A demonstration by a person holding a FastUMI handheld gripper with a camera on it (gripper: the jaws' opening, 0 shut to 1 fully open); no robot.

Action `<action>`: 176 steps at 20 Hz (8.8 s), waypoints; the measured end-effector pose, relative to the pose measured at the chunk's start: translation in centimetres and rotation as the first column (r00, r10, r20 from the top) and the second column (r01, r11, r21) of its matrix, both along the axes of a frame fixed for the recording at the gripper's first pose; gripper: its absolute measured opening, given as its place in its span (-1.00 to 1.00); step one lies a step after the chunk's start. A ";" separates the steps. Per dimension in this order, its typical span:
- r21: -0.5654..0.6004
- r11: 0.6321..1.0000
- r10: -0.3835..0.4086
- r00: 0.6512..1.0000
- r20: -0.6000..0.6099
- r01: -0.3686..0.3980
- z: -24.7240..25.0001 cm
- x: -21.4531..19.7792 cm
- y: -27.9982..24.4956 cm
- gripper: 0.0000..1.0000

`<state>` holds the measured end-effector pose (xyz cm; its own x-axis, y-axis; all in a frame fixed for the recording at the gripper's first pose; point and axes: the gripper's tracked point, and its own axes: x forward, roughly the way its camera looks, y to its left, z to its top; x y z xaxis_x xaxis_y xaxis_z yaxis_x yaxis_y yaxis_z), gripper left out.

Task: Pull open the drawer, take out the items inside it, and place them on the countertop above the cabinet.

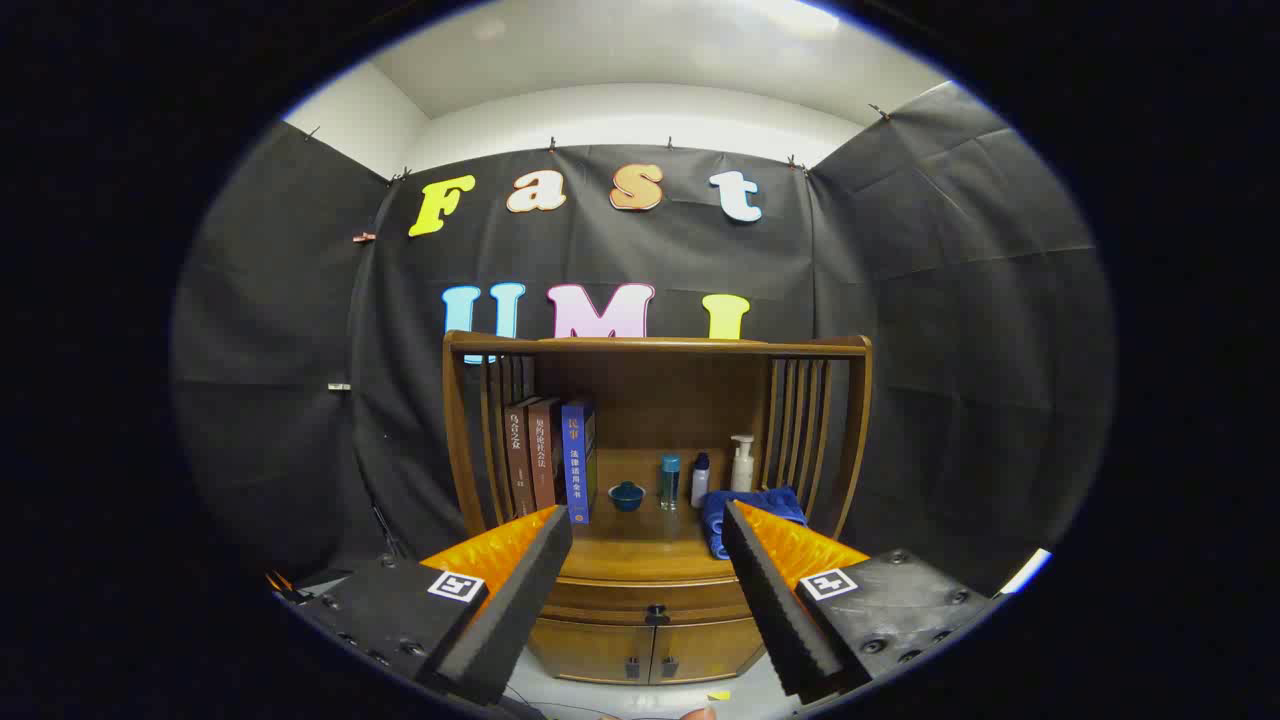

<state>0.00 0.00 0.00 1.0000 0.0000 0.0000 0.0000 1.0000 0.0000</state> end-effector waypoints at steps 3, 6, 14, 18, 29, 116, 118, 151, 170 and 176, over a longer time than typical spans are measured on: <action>-0.011 1.000 0.005 1.000 -0.003 -0.005 0.1 0.0 0.3 0.98; -0.015 1.000 0.006 1.000 0.001 -0.006 0.1 0.1 0.3 0.97; 0.003 1.000 -0.010 1.000 -0.017 0.010 -0.8 0.3 -0.6 0.97; 0.011 1.000 -0.015 1.000 -0.004 0.015 -0.8 0.4 -1.0 0.97; -0.012 0.999 0.033 0.997 0.073 -0.032 -5.1 8.4 -0.6 0.97; 0.063 0.982 0.141 0.471 -0.871 -0.177 -33.2 14.9 -2.3 0.99; 0.043 0.987 0.105 0.411 -0.905 -0.158 -34.4 15.2 -2.7 0.97; 0.133 0.981 0.169 0.282 -0.944 -0.144 -30.1 13.0 -3.1 -0.33; -0.008 0.995 0.029 0.382 -0.924 -0.095 -27.1 29.0 -2.4 -0.33; -0.031 0.997 -0.004 0.361 -0.933 -0.069 -28.6 30.4 -2.5 -0.17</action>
<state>30.45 -2.51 -28.56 0.3611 -0.0044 -0.9325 -0.0687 0.9971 -0.0313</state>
